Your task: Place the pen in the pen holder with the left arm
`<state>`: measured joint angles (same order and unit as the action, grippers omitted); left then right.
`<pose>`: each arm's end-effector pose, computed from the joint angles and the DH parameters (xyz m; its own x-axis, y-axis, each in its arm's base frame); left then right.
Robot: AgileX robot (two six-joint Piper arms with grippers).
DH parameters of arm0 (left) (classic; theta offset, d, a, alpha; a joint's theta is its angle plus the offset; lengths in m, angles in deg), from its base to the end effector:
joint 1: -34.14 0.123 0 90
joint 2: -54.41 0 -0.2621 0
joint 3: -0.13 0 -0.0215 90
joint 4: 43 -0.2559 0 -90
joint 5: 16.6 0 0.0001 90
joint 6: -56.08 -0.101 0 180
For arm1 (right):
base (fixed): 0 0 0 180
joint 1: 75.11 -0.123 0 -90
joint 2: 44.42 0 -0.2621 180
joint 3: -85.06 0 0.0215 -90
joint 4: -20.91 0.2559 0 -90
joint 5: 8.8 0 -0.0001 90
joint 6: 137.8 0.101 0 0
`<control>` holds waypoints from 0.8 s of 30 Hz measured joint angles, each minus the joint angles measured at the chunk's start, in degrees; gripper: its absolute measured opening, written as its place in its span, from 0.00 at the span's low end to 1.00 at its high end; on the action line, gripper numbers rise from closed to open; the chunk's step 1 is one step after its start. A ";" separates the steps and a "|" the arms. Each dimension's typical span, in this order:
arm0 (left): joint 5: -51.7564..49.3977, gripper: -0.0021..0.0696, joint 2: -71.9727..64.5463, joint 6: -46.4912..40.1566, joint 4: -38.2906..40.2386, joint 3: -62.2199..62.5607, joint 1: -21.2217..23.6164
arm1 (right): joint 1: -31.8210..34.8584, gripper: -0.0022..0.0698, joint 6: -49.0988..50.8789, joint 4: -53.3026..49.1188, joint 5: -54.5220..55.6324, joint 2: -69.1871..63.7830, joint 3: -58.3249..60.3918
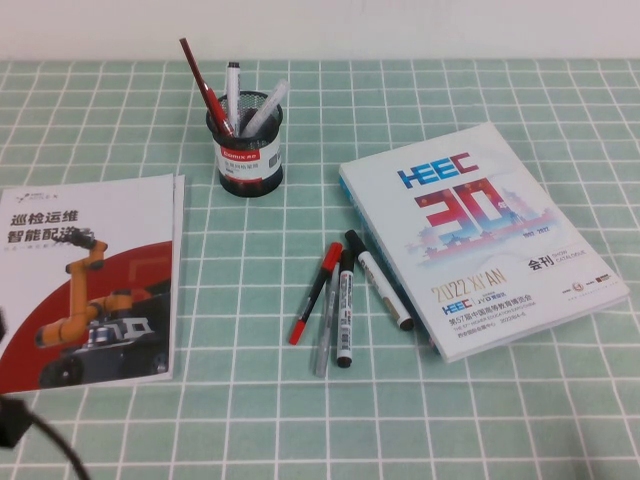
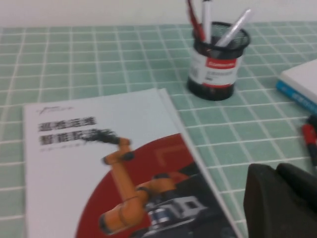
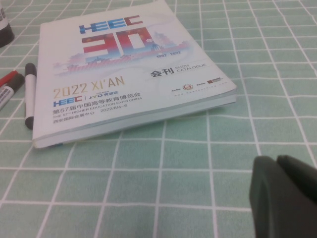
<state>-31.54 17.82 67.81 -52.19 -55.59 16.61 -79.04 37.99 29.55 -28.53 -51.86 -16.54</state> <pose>0.1372 -0.0390 0.2607 -0.2926 0.0404 -0.9554 0.2492 0.9678 -0.0354 0.0904 0.0114 0.1701 -0.2717 0.0499 -0.9611 -0.0988 0.9919 0.0795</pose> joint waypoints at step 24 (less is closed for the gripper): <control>4.10 0.03 28.54 -8.82 12.52 -22.31 13.07 | 0.00 0.00 0.00 0.00 0.00 0.00 0.00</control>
<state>-27.44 46.35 58.99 -39.68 -77.90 29.69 -79.04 37.99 29.55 -28.53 -51.86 -16.54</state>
